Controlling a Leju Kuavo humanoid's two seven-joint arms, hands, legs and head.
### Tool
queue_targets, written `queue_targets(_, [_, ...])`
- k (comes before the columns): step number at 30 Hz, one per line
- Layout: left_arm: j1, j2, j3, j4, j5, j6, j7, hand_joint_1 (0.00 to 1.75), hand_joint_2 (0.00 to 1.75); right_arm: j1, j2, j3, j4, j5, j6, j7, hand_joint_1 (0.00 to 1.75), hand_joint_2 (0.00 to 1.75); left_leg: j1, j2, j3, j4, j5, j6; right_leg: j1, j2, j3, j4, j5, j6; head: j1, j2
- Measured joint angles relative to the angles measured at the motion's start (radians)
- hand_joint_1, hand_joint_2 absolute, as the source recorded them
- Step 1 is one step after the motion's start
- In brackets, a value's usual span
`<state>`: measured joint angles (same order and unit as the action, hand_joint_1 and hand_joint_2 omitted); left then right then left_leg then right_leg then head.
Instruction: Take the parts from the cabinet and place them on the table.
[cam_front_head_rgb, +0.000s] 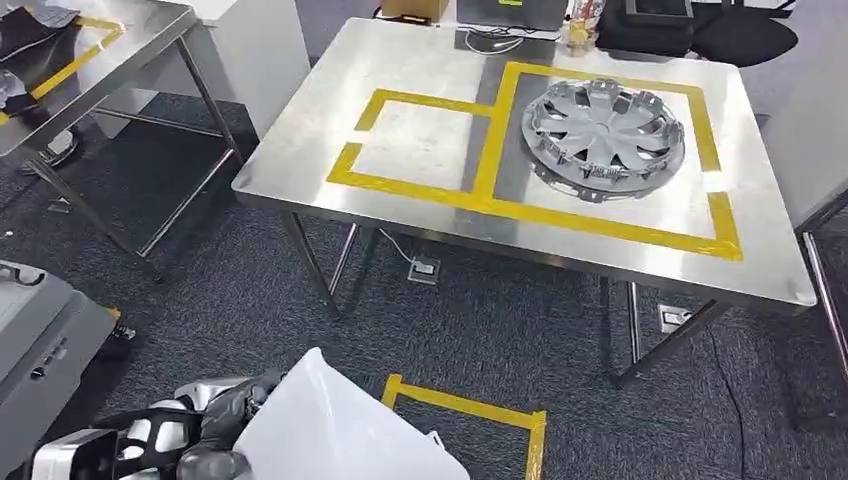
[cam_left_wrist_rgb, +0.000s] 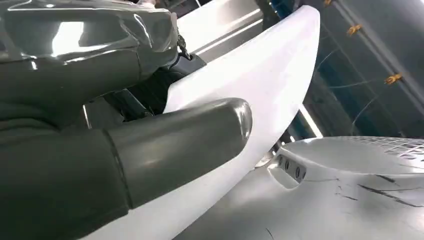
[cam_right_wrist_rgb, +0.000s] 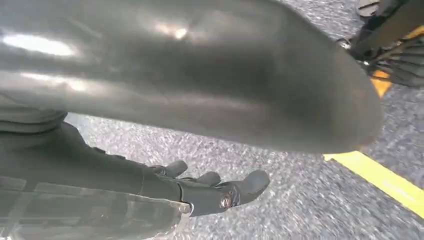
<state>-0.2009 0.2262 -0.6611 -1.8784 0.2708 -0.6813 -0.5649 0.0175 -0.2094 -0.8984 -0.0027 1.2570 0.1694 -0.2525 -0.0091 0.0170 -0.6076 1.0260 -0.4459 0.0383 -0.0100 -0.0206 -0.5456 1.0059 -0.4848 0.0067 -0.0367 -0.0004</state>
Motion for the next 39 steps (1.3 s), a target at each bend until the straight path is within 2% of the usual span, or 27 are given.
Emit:
queue_targets(2, [0.0, 0.004, 0.002, 0.0, -0.008, -0.007, -0.007, 1.75, 0.0, -0.001, -0.002, 0.012, 0.0, -0.015, -0.003, 0.009, 0.0, 0.0, -0.004, -0.008, -0.001, -0.004, -0.004, 0.007, -0.004, -0.01, 0.006, -0.009, -0.001, 0.012, 0.0, 0.0])
queue_targets(3, [-0.001, 0.004, 0.003, 0.0, -0.011, -0.006, -0.01, 1.75, 0.0, -0.004, -0.003, 0.016, 0.0, -0.019, -0.004, 0.012, 0.0, 0.0, -0.002, -0.011, 0.016, -0.021, 0.001, 0.011, 0.001, -0.013, 0.014, -0.016, -0.002, 0.017, 0.0, 0.0])
queue_targets(5, [-0.006, 0.002, 0.002, 0.003, -0.02, -0.006, -0.017, 1.75, 0.0, -0.001, -0.005, 0.024, 0.0, -0.029, -0.009, 0.013, 0.0, 0.0, 0.009, -0.015, 0.044, -0.048, 0.012, 0.016, -0.004, 0.004, -0.009, 0.036, -0.023, 0.014, 0.004, 0.0])
queue_targets(8, [-0.007, 0.0, -0.002, 0.012, -0.036, -0.006, -0.027, 1.75, 0.0, 0.0, -0.009, 0.034, 0.0, -0.044, -0.014, 0.013, 0.0, 0.0, 0.009, -0.022, 0.046, -0.048, 0.007, 0.019, -0.008, 0.014, -0.15, 0.268, -0.095, 0.013, 0.005, 0.0])
queue_targets(9, [-0.007, 0.0, -0.002, 0.015, -0.038, -0.006, -0.032, 1.75, 0.0, 0.002, -0.009, 0.038, 0.0, -0.048, -0.014, 0.01, 0.0, 0.0, 0.01, -0.026, 0.048, -0.047, 0.003, 0.019, -0.01, 0.014, -0.176, 0.298, -0.092, 0.021, 0.006, 0.0])
queue_targets(10, [-0.007, 0.0, -0.003, 0.016, -0.039, -0.006, -0.033, 1.75, 0.0, 0.003, -0.01, 0.041, 0.0, -0.052, -0.014, 0.008, 0.0, 0.0, 0.011, -0.031, 0.054, -0.047, -0.002, 0.016, -0.013, 0.014, -0.176, 0.278, -0.071, 0.032, 0.006, 0.0])
queue_targets(12, [-0.007, 0.0, -0.006, 0.018, -0.041, -0.006, -0.036, 1.75, 0.0, 0.007, -0.014, 0.048, 0.0, -0.061, -0.014, 0.008, 0.0, 0.0, 0.015, -0.038, 0.071, -0.044, -0.016, 0.006, -0.024, 0.014, -0.108, 0.111, 0.019, 0.063, 0.006, 0.0])
queue_targets(13, [-0.007, 0.0, -0.007, 0.019, -0.041, -0.006, -0.036, 1.75, 0.0, 0.007, -0.014, 0.05, 0.0, -0.064, -0.014, 0.008, 0.0, 0.0, 0.015, -0.038, 0.078, -0.039, -0.025, 0.001, -0.029, 0.014, -0.073, 0.033, 0.053, 0.072, 0.007, 0.0])
queue_targets(14, [-0.007, 0.0, -0.009, 0.019, -0.041, -0.007, -0.037, 1.75, 0.0, 0.007, -0.014, 0.052, 0.0, -0.067, -0.014, 0.008, 0.0, 0.0, 0.007, -0.039, 0.078, -0.032, -0.037, -0.009, -0.025, 0.015, -0.057, -0.001, 0.056, 0.064, 0.01, 0.0])
queue_targets(15, [-0.01, 0.0, -0.011, 0.019, -0.042, -0.007, -0.037, 1.75, 0.0, 0.005, -0.014, 0.055, 0.0, -0.07, -0.014, 0.008, 0.0, 0.0, 0.005, -0.041, 0.079, -0.029, -0.045, -0.015, -0.025, 0.018, -0.05, -0.005, 0.055, 0.039, 0.008, 0.0])
queue_targets(16, [-0.01, 0.0, -0.014, 0.019, -0.042, -0.007, -0.037, 1.75, 0.0, 0.003, -0.014, 0.056, 0.0, -0.071, -0.014, 0.008, 0.0, 0.0, 0.006, -0.041, 0.08, -0.03, -0.048, -0.018, -0.021, 0.018, -0.05, -0.004, 0.052, 0.028, 0.007, 0.0])
queue_targets(19, [-0.01, 0.0, -0.018, 0.019, -0.042, -0.007, -0.037, 1.75, 0.0, 0.006, -0.012, 0.059, 0.0, -0.071, -0.014, 0.008, 0.0, 0.0, 0.016, -0.037, 0.087, -0.023, -0.065, -0.032, -0.023, 0.018, -0.034, -0.006, 0.04, 0.008, 0.008, 0.0])
queue_targets(20, [-0.012, 0.0, -0.019, 0.019, -0.041, -0.007, -0.038, 1.75, 0.0, 0.006, -0.013, 0.06, 0.0, -0.071, -0.014, 0.007, 0.0, 0.0, 0.017, -0.029, 0.071, 0.021, -0.081, -0.038, -0.023, 0.018, -0.023, -0.006, 0.032, -0.003, 0.002, 0.0])
queue_targets(23, [-0.011, 0.0, -0.024, 0.019, -0.041, -0.007, -0.038, 1.75, 0.0, 0.004, -0.013, 0.063, 0.0, -0.071, -0.014, 0.007, 0.0, 0.0, 0.02, -0.024, -0.078, 0.26, -0.159, -0.046, -0.016, 0.018, -0.008, -0.005, 0.015, -0.016, 0.003, 0.0])
queue_targets(24, [-0.011, 0.0, -0.026, 0.019, -0.041, -0.007, -0.038, 1.75, 0.0, 0.005, -0.013, 0.064, 0.0, -0.071, -0.014, 0.007, 0.0, 0.0, 0.019, -0.023, -0.118, 0.308, -0.16, -0.045, -0.013, 0.019, -0.002, -0.005, 0.008, -0.017, 0.003, 0.0])
queue_targets(25, [-0.01, 0.001, -0.027, 0.019, -0.041, -0.007, -0.038, 1.75, 0.0, 0.005, -0.013, 0.064, 0.0, -0.071, -0.014, 0.007, 0.0, 0.0, 0.019, -0.023, -0.133, 0.308, -0.138, -0.041, -0.01, 0.019, 0.007, -0.005, 0.002, -0.017, 0.002, 0.0])
queue_targets(27, [-0.011, 0.002, -0.027, 0.019, -0.042, -0.007, -0.038, 1.75, 0.0, 0.007, -0.013, 0.065, 0.0, -0.071, -0.014, 0.007, 0.0, 0.0, 0.013, -0.023, -0.092, 0.164, -0.018, -0.018, 0.0, 0.02, 0.036, -0.006, -0.017, -0.018, 0.003, 0.0])
queue_targets(28, [-0.011, 0.002, -0.027, 0.019, -0.042, -0.007, -0.038, 1.75, 0.0, 0.007, -0.013, 0.065, 0.0, -0.071, -0.014, 0.007, 0.0, 0.0, 0.003, -0.022, -0.056, 0.067, 0.041, 0.004, 0.005, 0.02, 0.05, -0.008, -0.026, -0.018, 0.002, 0.0])
queue_targets(29, [-0.012, 0.002, -0.027, 0.019, -0.042, -0.007, -0.038, 1.75, 0.0, 0.009, -0.005, 0.065, 0.003, -0.071, -0.014, 0.007, 0.0, 0.0, -0.01, -0.019, -0.034, 0.02, 0.05, 0.029, -0.003, 0.02, 0.051, -0.011, -0.033, -0.018, 0.007, 0.0])
queue_targets(30, [-0.013, 0.002, -0.027, 0.019, -0.041, -0.006, -0.038, 1.75, 0.0, 0.005, -0.005, 0.065, 0.003, -0.071, -0.014, 0.007, 0.0, 0.0, -0.01, -0.012, -0.025, 0.007, 0.033, 0.038, 0.011, 0.021, 0.053, -0.015, -0.038, -0.011, 0.012, 0.0])
queue_targets(32, [-0.016, 0.002, -0.027, 0.018, -0.041, -0.006, -0.039, 1.75, 0.0, 0.001, -0.01, 0.066, 0.004, -0.071, -0.013, 0.007, 0.0, 0.0, -0.017, -0.021, -0.016, -0.019, 0.026, 0.042, 0.005, 0.015, 0.064, -0.01, -0.031, 0.002, 0.008, 0.0])
queue_targets(33, [-0.016, 0.003, -0.027, 0.018, -0.042, -0.006, -0.039, 1.75, 0.0, 0.003, -0.008, 0.066, 0.004, -0.071, -0.013, 0.006, 0.0, 0.0, -0.017, -0.021, -0.008, -0.03, 0.022, 0.048, 0.003, 0.013, 0.076, -0.018, -0.022, 0.015, 0.007, 0.0])
queue_targets(34, [-0.016, 0.002, -0.027, 0.018, -0.041, -0.006, -0.04, 1.75, 0.0, 0.002, -0.009, 0.066, 0.004, -0.071, -0.013, 0.006, 0.0, 0.0, -0.002, -0.023, 0.03, -0.051, 0.029, 0.046, 0.003, 0.014, 0.072, -0.015, -0.033, 0.013, 0.005, 0.0])
queue_targets(35, [-0.017, 0.003, -0.027, 0.018, -0.042, -0.007, -0.04, 1.75, 0.0, 0.002, -0.006, 0.066, 0.004, -0.071, -0.013, 0.006, 0.0, 0.0, -0.004, -0.024, 0.042, -0.06, 0.03, 0.042, 0.003, 0.014, 0.071, 0.006, -0.035, 0.01, 0.011, 0.0])
queue_targets(37, [-0.021, 0.0, -0.029, 0.018, -0.041, -0.007, -0.04, 1.75, 0.0, 0.0, -0.011, 0.066, 0.004, -0.071, -0.013, 0.006, 0.0, 0.0, -0.001, -0.024, 0.053, -0.064, 0.02, 0.039, -0.001, 0.018, -0.031, 0.163, -0.064, 0.013, 0.013, 0.0])
queue_targets(38, [-0.019, 0.0, -0.031, 0.019, -0.042, -0.007, -0.04, 1.75, 0.0, 0.001, -0.013, 0.066, 0.004, -0.071, -0.013, 0.006, 0.0, 0.0, -0.001, -0.025, 0.057, -0.063, 0.013, 0.038, -0.004, 0.018, -0.086, 0.233, -0.097, 0.008, 0.013, 0.0])
queue_targets(39, [-0.019, 0.0, -0.032, 0.019, -0.042, -0.007, -0.04, 1.75, 0.0, 0.003, -0.014, 0.066, 0.004, -0.071, -0.013, 0.006, 0.0, 0.0, -0.001, -0.027, 0.062, -0.063, 0.007, 0.035, -0.006, 0.019, -0.124, 0.276, -0.115, 0.012, 0.013, 0.0])
